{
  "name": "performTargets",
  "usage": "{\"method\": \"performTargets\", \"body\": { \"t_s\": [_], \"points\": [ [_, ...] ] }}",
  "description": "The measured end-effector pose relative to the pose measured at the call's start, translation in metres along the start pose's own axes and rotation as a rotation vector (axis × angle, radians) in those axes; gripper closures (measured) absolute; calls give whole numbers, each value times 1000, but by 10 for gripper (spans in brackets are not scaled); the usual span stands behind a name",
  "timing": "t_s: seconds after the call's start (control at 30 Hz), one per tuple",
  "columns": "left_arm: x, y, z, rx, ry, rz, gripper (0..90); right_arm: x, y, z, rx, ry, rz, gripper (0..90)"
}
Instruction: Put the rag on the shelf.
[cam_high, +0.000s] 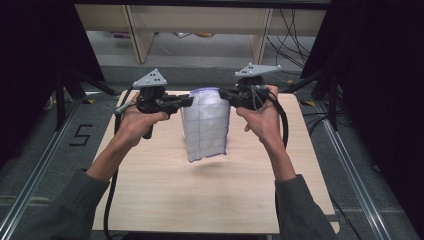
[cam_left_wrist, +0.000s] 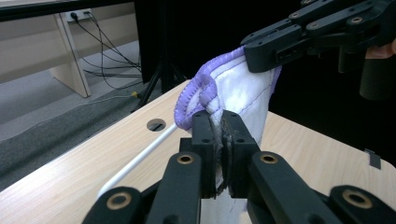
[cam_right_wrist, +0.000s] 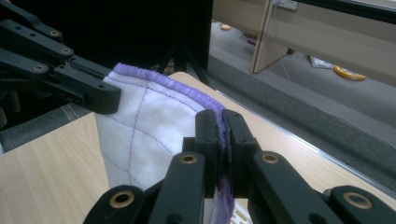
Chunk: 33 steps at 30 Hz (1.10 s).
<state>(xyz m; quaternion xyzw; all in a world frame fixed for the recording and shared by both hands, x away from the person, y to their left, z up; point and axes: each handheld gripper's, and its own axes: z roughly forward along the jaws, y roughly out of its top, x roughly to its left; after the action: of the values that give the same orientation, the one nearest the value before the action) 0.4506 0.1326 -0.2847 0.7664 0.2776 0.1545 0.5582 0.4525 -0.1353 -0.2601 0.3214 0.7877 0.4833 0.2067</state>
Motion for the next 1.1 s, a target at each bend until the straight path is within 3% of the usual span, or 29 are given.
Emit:
{"method": "performTargets", "body": {
  "t_s": [0.2, 0.33, 0.47, 0.53, 0.77, 1.1],
  "points": [
    [15, 7, 2, -9, 23, -29, 847, -6, 14, 10, -2, -11, 8, 861],
    [24, 14, 4, -11, 34, -25, 846, -8, 22, 14, -11, -16, 30, 861],
    [30, 22, 7, -12, 58, -17, 846, -11, 30, 19, -10, -44, 23, 861],
    [33, 25, 8, -11, 63, -18, 846, -12, 35, 21, -11, -50, 42, 861],
    [42, 34, 12, -28, 84, -32, 844, -21, 50, 30, -9, -74, 43, 861],
    [60, 52, 29, -23, 139, -59, 843, -37, 61, 43, -18, -102, 66, 860]
  ]
}}
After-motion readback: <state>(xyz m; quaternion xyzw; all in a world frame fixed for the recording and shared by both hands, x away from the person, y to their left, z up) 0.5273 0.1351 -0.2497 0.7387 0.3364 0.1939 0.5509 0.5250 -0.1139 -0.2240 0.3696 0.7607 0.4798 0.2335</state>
